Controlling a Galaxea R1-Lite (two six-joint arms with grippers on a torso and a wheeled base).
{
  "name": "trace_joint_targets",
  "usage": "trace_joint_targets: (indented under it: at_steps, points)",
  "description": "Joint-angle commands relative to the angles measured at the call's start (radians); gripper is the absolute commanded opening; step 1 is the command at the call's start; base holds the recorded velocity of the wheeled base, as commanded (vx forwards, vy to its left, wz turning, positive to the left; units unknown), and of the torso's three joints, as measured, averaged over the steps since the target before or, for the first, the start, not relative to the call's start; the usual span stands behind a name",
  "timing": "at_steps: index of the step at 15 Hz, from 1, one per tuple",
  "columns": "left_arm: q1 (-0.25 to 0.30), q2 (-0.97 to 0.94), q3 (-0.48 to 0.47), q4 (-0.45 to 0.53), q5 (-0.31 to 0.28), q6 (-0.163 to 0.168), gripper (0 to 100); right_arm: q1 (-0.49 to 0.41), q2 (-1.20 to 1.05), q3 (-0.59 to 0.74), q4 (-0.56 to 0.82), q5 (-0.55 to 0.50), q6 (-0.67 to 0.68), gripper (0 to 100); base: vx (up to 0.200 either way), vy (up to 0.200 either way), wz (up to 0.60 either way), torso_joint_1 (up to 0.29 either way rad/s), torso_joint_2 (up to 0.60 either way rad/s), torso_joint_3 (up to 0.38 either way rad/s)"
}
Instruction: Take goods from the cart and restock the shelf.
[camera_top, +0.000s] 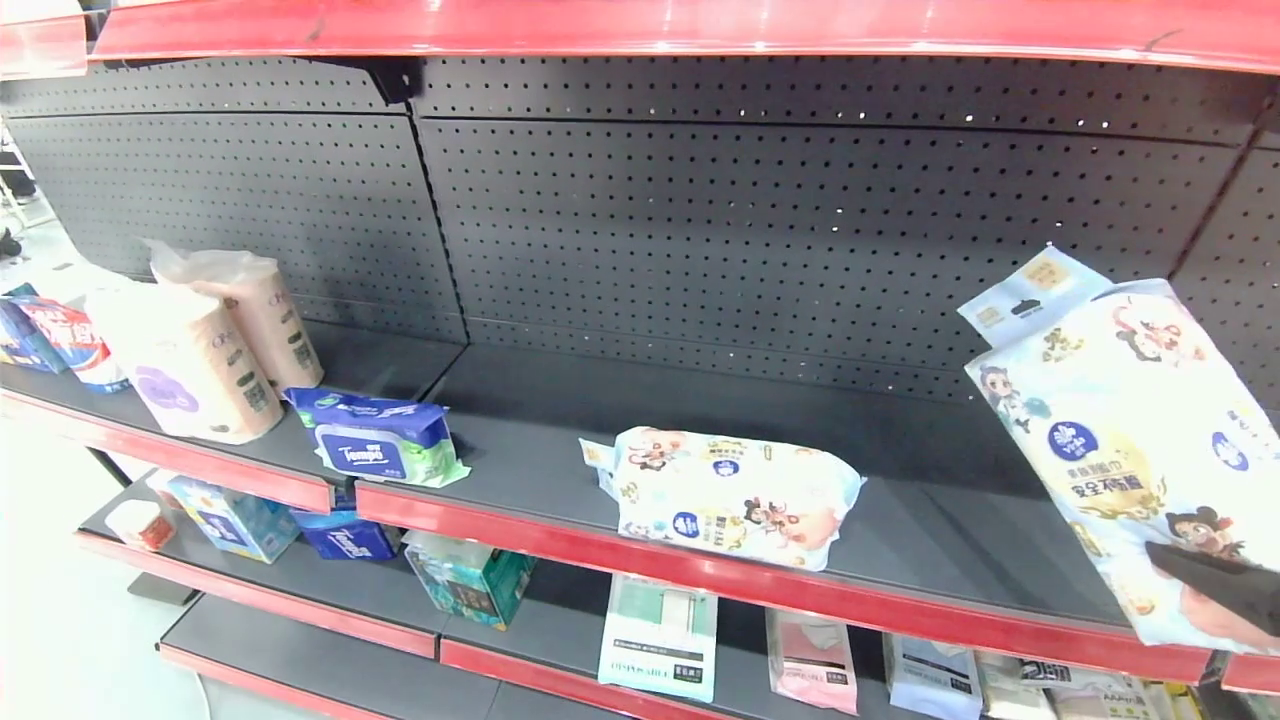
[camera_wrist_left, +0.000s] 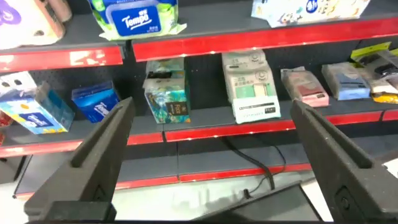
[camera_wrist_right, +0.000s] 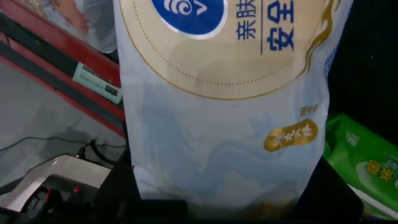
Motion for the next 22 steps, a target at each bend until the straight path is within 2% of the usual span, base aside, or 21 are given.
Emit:
trace_joint_targets:
  at_steps: [1, 3, 4, 5, 7, 8, 9, 12, 13, 14, 15, 17, 19, 20, 21, 22]
  points:
    - [0.008, -0.007, 0.069, -0.059, 0.014, 0.007, 100, -0.001, 0.132, -0.007, -0.054, -0.001, -0.022, 0, 0.0, 0.0, 0.0, 0.0, 0.0, 0.0]
    - [0.057, -0.007, 0.072, -0.077, 0.017, 0.001, 100, 0.001, 0.241, -0.018, -0.127, 0.002, -0.042, 0, 0.0, 0.0, 0.0, 0.0, 0.0, 0.0]
    - [0.114, -0.007, 0.073, -0.076, 0.012, -0.003, 100, 0.004, 0.307, -0.024, -0.166, 0.004, -0.05, 0, 0.0, 0.0, 0.0, 0.0, 0.0, 0.0]
    - [0.134, -0.007, 0.076, -0.073, 0.024, -0.013, 100, 0.005, 0.344, -0.032, -0.186, 0.01, -0.059, 0, 0.0, 0.0, 0.0, 0.0, 0.0, 0.0]
    - [0.134, -0.007, 0.084, -0.068, 0.09, -0.016, 100, 0.005, 0.384, -0.05, -0.187, 0.022, -0.096, 0, 0.0, 0.0, 0.0, 0.0, 0.0, 0.0]
    - [0.134, -0.007, 0.092, -0.07, 0.146, -0.028, 100, 0.005, 0.416, -0.083, -0.187, 0.03, -0.128, 0, 0.0, 0.0, 0.0, 0.0, 0.0, 0.0]
    - [0.136, -0.007, 0.092, -0.07, 0.165, -0.04, 100, 0.007, 0.43, -0.1, -0.187, 0.03, -0.131, 0, 0.0, 0.0, 0.0, 0.0, 0.0, 0.0]
    - [0.142, -0.007, 0.098, -0.079, 0.165, -0.063, 100, 0.016, 0.438, -0.113, -0.187, 0.033, -0.133, 0, 0.0, 0.0, 0.0, 0.0, 0.0, 0.0]
    - [0.163, -0.007, 0.098, -0.117, 0.165, -0.077, 100, 0.022, 0.438, -0.109, -0.187, 0.031, -0.134, 0, 0.0, 0.0, 0.0, 0.0, 0.0, 0.0]
    - [0.225, 0.041, 0.096, -0.171, 0.164, -0.092, 100, 0.024, 0.435, -0.104, -0.187, 0.031, -0.139, 0, 0.0, 0.0, 0.0, 0.0, 0.0, 0.0]
    - [0.317, 0.115, 0.095, -0.243, 0.162, -0.119, 100, 0.024, 0.435, -0.103, -0.187, 0.031, -0.146, 0, 0.0, 0.0, 0.0, 0.0, 0.0, 0.0]
    - [0.398, 0.099, 0.124, -0.271, 0.162, -0.123, 100, 0.038, 0.436, -0.106, -0.187, 0.03, -0.154, 0, 0.0, 0.0, 0.0, 0.0, 0.0, 0.0]
    - [0.462, -0.007, 0.203, -0.284, 0.202, -0.096, 100, 0.038, 0.435, -0.103, -0.187, 0.03, -0.154, 0, 0.0, 0.0, 0.0, 0.0, 0.0, 0.0]
    - [0.468, -0.007, 0.216, -0.307, 0.231, -0.094, 100, 0.036, 0.435, -0.1, -0.187, 0.028, -0.154, 0, 0.0, 0.0, 0.0, 0.0, 0.0, 0.0]
    - [0.456, -0.007, 0.274, -0.441, 0.245, -0.128, 100, 0.03, 0.435, -0.096, -0.187, 0.028, -0.154, 0, 0.0, 0.0, 0.0, 0.0, 0.0, 0.0]
    - [0.436, -0.007, 0.297, -0.499, 0.222, -0.131, 100, 0.028, 0.438, -0.098, -0.187, 0.028, -0.154, 0, 0.0, 0.0, 0.0, 0.0, 0.0, 0.0]
